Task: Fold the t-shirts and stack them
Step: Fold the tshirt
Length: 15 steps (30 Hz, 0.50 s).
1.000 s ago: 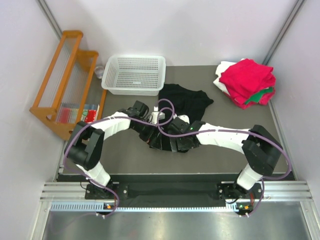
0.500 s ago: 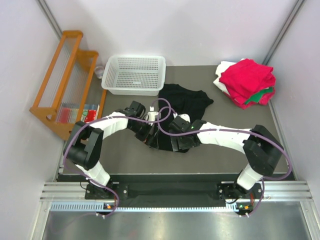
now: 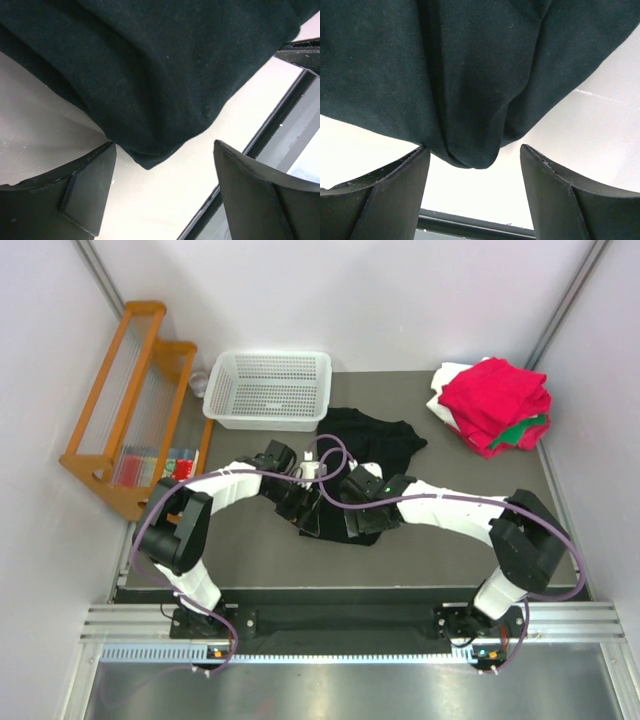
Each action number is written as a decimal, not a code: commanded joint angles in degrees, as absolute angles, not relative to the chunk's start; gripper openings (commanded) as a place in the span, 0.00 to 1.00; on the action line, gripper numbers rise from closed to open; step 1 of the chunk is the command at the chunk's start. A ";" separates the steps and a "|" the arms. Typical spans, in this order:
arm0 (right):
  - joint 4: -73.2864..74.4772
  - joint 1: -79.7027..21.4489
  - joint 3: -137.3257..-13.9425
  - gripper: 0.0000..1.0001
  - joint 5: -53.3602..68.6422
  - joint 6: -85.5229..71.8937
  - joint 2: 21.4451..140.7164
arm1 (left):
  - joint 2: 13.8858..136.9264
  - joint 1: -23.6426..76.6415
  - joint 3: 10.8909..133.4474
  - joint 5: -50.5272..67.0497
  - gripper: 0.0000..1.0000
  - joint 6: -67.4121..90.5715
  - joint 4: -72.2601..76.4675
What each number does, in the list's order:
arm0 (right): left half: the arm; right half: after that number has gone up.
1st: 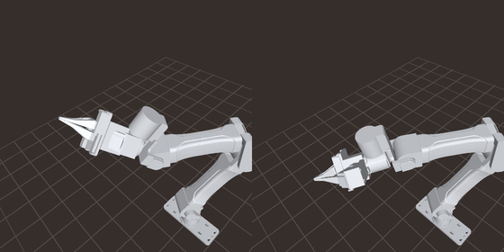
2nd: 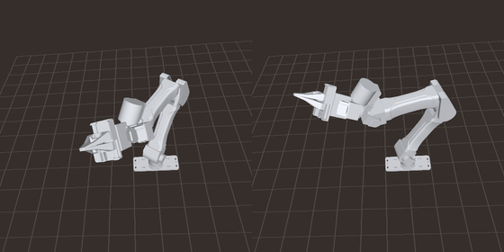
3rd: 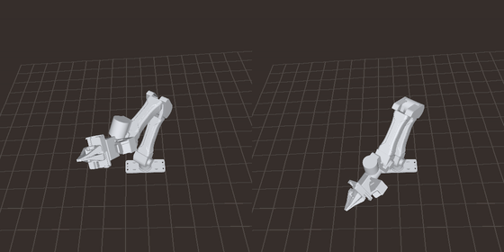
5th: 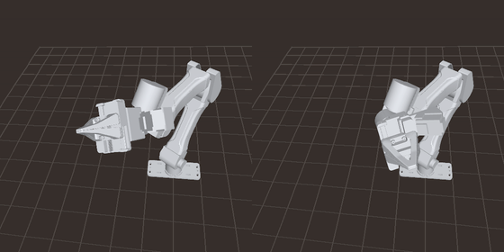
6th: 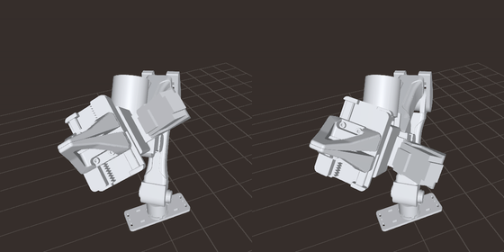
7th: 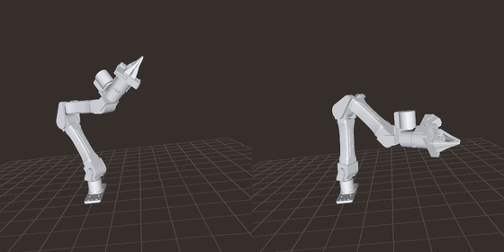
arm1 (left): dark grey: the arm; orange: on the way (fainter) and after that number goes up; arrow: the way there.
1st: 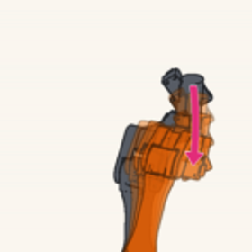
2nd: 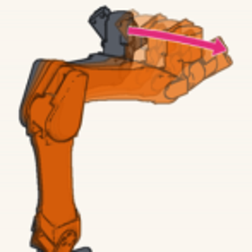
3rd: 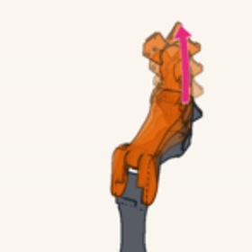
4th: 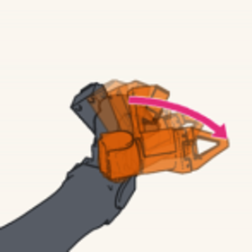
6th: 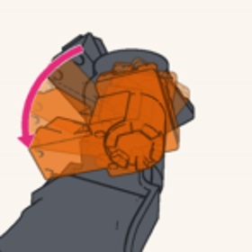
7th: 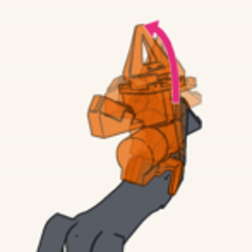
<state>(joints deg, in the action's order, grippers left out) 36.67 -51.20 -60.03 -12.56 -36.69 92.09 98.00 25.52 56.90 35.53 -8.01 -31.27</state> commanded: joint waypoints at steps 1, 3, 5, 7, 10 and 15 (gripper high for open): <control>33.76 -50.89 -58.54 0.71 -10.55 -37.97 90.79 | 99.32 27.33 55.81 28.49 0.80 -7.21 -29.53; 33.31 -50.89 -57.83 0.69 -9.32 -38.49 90.62 | 99.49 27.42 55.81 26.90 0.74 -6.94 -30.14; 32.78 -50.89 -56.96 0.67 -8.70 -39.11 90.88 | 99.75 27.68 55.99 25.32 0.66 -6.94 -30.41; 32.26 -50.89 -56.17 0.64 -7.82 -39.20 91.14 | 100.54 27.69 56.60 24.00 0.53 -7.29 -31.38; 31.82 -50.89 -55.64 0.61 -6.86 -39.38 92.19 | 101.16 27.69 56.95 24.60 0.46 -7.65 -32.17; 31.81 -50.89 -55.90 0.30 -7.03 -38.94 92.55 | 100.90 27.69 57.65 24.44 0.01 -8.35 -33.04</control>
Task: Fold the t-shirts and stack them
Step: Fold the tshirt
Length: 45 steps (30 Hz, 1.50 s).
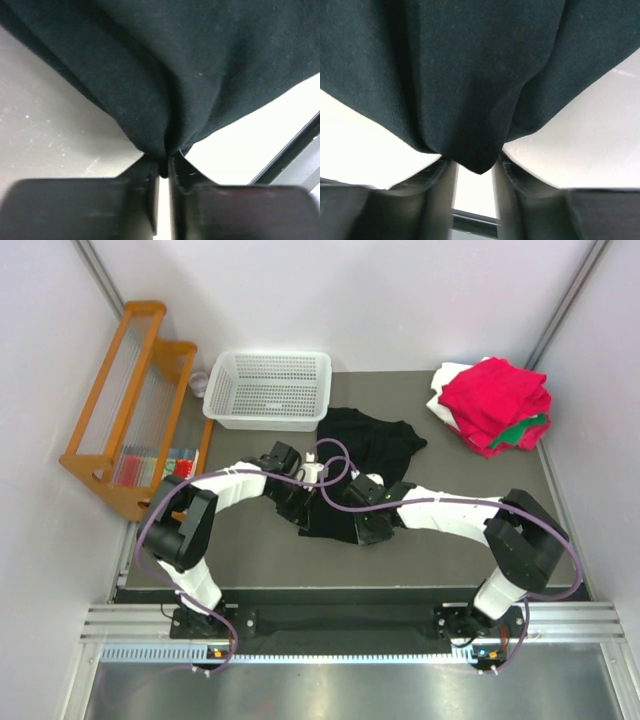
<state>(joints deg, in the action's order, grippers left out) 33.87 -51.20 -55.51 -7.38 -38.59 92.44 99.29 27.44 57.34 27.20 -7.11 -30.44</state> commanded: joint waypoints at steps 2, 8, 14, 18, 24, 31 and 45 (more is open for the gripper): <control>32.60 -50.89 -56.16 0.14 -7.03 -38.67 92.29 | 100.29 27.69 58.35 25.04 0.00 -9.31 -34.01; 36.38 -50.98 -55.72 0.00 -7.91 -37.18 87.81 | 95.81 27.69 63.01 27.07 0.00 -13.09 -41.65; 38.49 -51.06 -54.76 0.00 -9.93 -36.21 83.41 | 90.71 27.60 67.50 29.45 0.00 -15.12 -47.72; 38.76 -51.33 -55.02 0.00 -9.41 -36.65 81.39 | 91.05 27.60 67.94 29.35 0.00 -15.29 -48.87; 41.83 -54.05 -54.14 0.00 -8.53 -37.79 77.09 | 90.53 27.69 67.85 30.67 0.00 -16.78 -52.46; 45.44 -60.72 -51.51 0.00 -5.72 -40.95 72.78 | 89.04 27.69 69.78 34.71 0.00 -22.31 -62.20; 52.82 -69.61 -58.35 0.00 -9.38 -45.80 69.52 | 84.02 27.86 79.01 38.06 0.00 -26.55 -76.20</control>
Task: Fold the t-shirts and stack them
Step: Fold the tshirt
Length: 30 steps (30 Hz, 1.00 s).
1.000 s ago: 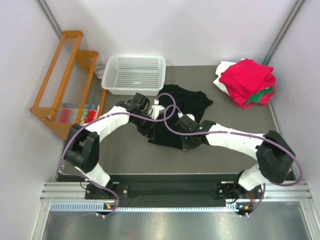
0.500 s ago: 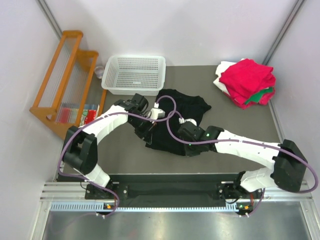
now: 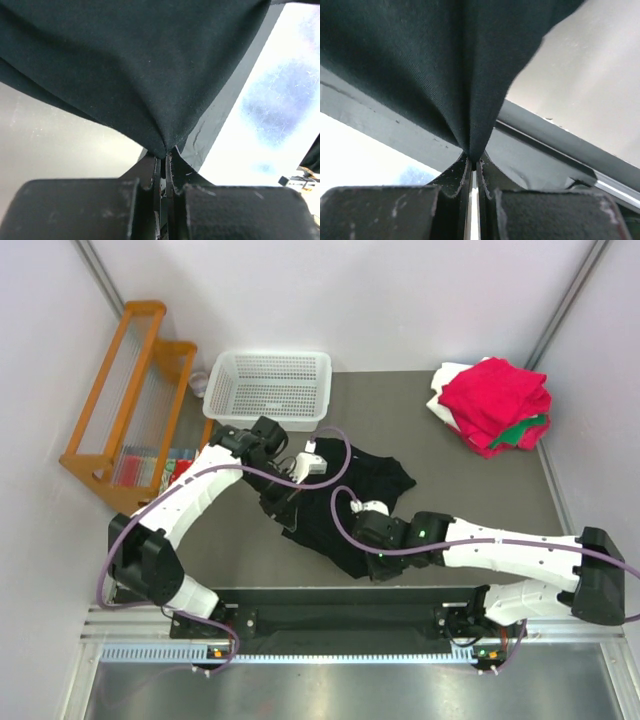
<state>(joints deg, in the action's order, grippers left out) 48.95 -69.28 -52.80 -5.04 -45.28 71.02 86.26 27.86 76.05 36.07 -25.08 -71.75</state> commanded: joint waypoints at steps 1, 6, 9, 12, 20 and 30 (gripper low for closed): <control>53.87 -69.26 -60.80 0.00 -10.45 -45.18 69.78 | 84.20 27.86 79.36 37.88 0.00 -26.46 -75.94; 54.68 -60.42 -67.32 0.00 -13.80 -38.51 71.10 | 87.00 27.86 81.03 38.67 0.00 -25.23 -74.00; 52.74 -53.47 -69.52 0.00 -12.23 -34.99 71.28 | 88.85 27.77 82.18 38.85 0.00 -24.61 -72.26; 49.41 -48.63 -70.49 0.00 -10.99 -32.61 72.51 | 92.88 27.86 83.67 38.14 0.00 -24.26 -69.62; 43.42 -42.11 -72.51 0.00 -8.96 -30.15 79.18 | 109.05 27.51 104.65 35.17 0.00 -23.47 -69.08; 38.50 -33.93 -72.16 0.00 -8.79 -27.52 83.85 | 127.00 26.28 125.78 32.34 0.00 -23.12 -71.46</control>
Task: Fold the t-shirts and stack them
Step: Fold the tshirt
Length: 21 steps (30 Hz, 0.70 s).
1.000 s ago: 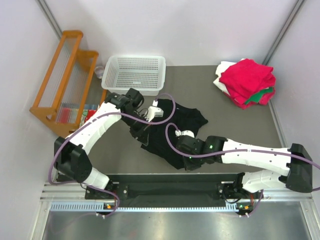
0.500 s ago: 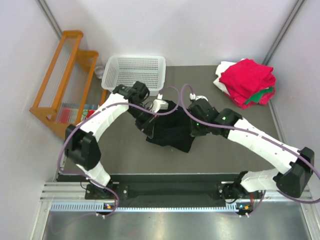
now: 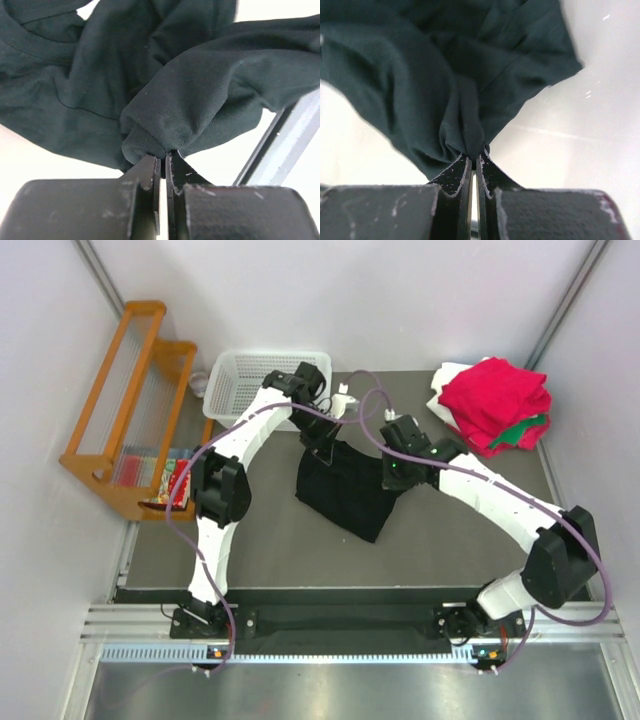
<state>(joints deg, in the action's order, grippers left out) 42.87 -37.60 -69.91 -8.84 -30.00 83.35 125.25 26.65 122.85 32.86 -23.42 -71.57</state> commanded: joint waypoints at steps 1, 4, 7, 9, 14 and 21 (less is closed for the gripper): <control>38.32 -33.06 -72.25 0.00 -9.05 -27.51 84.63 | 127.09 26.28 125.25 32.34 0.00 -23.12 -71.02; 36.48 -30.06 -71.72 0.00 -7.47 -27.16 86.74 | 127.18 26.19 122.88 31.82 0.00 -23.20 -69.35; 35.25 -29.62 -72.24 0.00 -10.45 -26.37 91.04 | 127.09 25.93 120.42 30.68 0.04 -23.03 -67.42; 34.90 -29.36 -73.56 0.00 -11.87 -26.37 94.46 | 126.74 25.49 118.31 29.54 0.24 -22.68 -64.97; 32.96 -29.27 -75.85 0.00 -11.95 -26.81 100.45 | 127.00 23.56 116.89 27.07 0.50 -20.48 -59.86; 32.87 -28.74 -77.25 0.00 -13.79 -26.54 104.50 | 129.20 20.39 120.24 25.49 0.50 -16.97 -57.14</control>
<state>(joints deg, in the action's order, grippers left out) 34.68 -29.67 -74.63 -11.05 -27.40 104.40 128.49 22.11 117.75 27.09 -19.49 -62.02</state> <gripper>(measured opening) 0.010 0.480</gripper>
